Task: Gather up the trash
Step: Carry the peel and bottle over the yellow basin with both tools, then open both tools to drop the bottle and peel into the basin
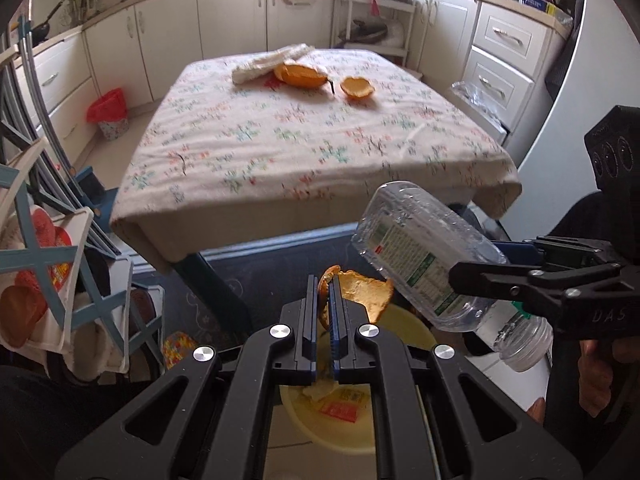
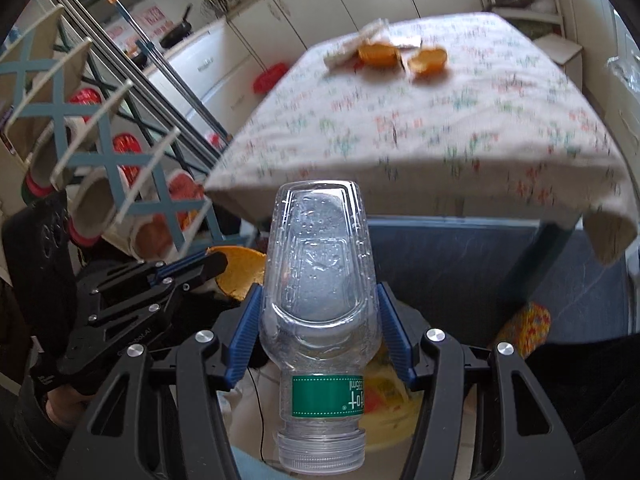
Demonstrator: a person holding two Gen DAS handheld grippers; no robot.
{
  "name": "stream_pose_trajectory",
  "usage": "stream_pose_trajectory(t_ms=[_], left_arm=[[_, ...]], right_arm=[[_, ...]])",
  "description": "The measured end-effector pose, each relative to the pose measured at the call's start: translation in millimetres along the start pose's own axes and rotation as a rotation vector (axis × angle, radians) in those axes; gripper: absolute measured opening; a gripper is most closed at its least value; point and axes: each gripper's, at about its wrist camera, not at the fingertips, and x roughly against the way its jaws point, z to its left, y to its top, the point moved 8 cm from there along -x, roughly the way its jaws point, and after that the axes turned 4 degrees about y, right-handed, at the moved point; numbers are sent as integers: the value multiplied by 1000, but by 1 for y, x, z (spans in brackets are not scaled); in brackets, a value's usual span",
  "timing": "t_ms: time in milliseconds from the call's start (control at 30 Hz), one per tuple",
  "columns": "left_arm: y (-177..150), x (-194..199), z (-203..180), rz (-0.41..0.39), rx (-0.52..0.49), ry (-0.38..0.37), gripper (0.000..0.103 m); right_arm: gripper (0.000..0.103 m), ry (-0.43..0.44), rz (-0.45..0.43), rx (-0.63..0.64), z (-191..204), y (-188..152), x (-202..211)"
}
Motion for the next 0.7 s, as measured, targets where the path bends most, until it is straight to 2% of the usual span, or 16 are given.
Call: stream_pose_trajectory(t_ms=[467, 567, 633, 700], left_arm=[[-36, -33, -17, 194, -64, -38, 7], [-43, -38, -23, 229, -92, -41, 18], [-46, -40, -24, 243, -103, -30, 40], [-46, -40, -22, 242, -103, -22, 46]], right_arm=[[56, -71, 173, -30, -11, -32, -30], [56, -77, 205, -30, -11, -37, -37], [58, -80, 210, -32, -11, -37, -38], [59, -78, 208, -37, -12, -37, -37]])
